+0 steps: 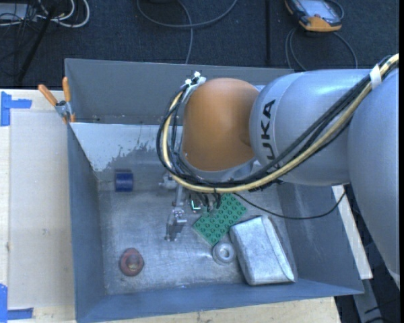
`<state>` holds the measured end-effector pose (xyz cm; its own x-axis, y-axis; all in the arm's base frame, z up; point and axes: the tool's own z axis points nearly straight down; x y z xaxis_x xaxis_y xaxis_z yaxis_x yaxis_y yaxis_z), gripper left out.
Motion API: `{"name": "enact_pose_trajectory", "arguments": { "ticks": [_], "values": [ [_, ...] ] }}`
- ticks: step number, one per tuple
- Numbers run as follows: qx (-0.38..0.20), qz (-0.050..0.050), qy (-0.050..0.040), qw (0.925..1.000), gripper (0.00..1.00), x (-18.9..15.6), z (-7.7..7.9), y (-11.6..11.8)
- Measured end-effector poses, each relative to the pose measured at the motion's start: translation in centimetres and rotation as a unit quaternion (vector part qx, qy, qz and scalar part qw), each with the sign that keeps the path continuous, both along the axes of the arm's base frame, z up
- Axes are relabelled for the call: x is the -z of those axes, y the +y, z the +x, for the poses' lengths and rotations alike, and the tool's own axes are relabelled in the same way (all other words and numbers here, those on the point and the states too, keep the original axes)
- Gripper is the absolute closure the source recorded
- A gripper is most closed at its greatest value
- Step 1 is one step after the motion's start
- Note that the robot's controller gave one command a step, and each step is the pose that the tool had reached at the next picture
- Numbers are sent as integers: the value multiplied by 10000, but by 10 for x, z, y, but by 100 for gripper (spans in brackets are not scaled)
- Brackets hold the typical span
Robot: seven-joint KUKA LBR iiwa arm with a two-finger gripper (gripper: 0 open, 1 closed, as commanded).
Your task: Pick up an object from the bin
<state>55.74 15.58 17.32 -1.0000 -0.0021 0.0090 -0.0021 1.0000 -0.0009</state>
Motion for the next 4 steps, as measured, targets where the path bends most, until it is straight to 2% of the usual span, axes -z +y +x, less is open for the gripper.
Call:
{"name": "enact_pose_trajectory", "arguments": {
  "ticks": [1,2,3,4],
  "values": [
    [-378,-9,-20,9993,0,36,10,-50],
    [-1409,1,-20,9900,0,70,14,-125],
    [-1458,33,-54,9893,0,102,37,-163],
    [-1461,22,-64,9893,100,98,38,-162]
  ]
}}
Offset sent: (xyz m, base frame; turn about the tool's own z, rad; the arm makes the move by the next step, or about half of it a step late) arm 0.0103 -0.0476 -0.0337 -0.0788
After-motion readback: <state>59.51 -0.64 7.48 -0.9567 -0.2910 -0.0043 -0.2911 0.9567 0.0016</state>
